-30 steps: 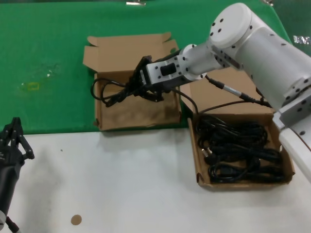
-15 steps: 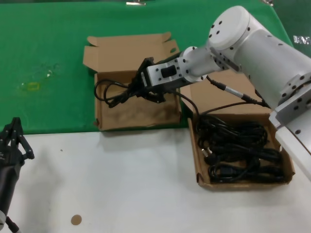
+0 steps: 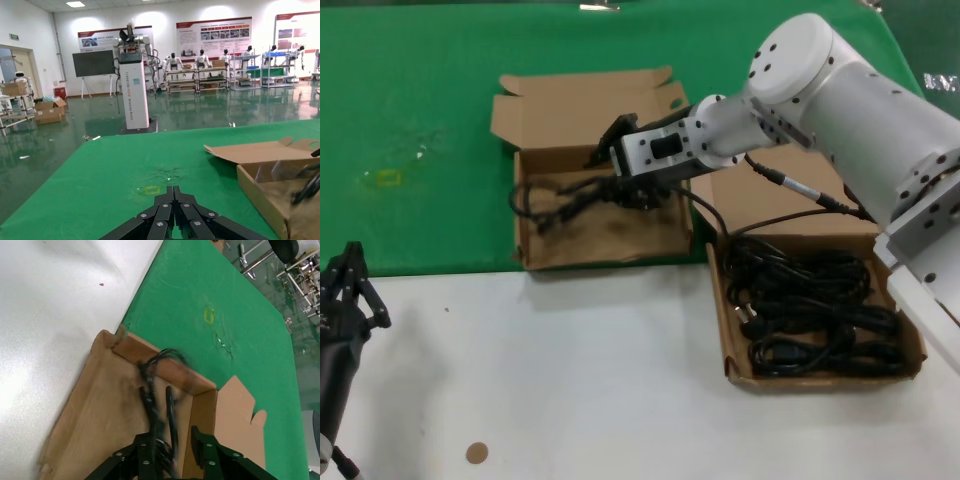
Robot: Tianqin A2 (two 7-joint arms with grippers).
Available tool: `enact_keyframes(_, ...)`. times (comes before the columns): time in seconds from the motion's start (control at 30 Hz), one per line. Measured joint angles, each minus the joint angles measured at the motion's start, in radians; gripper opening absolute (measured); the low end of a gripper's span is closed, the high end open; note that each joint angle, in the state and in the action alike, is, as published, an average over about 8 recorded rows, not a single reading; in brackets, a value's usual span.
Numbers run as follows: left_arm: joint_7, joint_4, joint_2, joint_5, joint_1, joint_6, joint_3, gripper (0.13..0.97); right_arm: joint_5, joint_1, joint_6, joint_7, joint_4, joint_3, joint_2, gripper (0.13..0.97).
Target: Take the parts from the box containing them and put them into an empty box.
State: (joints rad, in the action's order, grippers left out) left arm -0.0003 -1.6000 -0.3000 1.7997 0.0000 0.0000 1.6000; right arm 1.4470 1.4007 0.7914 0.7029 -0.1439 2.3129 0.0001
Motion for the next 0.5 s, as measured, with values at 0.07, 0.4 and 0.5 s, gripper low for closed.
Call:
enact_keyframes(0.07,0.000,0.000,0.000,0.000,0.000,0.000,0.000,0.152,0.011,0.001,-0.002,-0.001,0.000,0.012,0.000,0.288)
enact_keyframes(0.4,0.000,0.000,0.000,0.000,0.000,0.000,0.000,0.152,0.031,0.011,0.003,-0.003,0.006,0.034,0.000,0.372)
enact_keyframes(0.5,0.000,0.000,0.000,0.000,0.000,0.000,0.000,0.152,0.024,0.017,0.008,0.000,0.008,0.023,0.001,0.440)
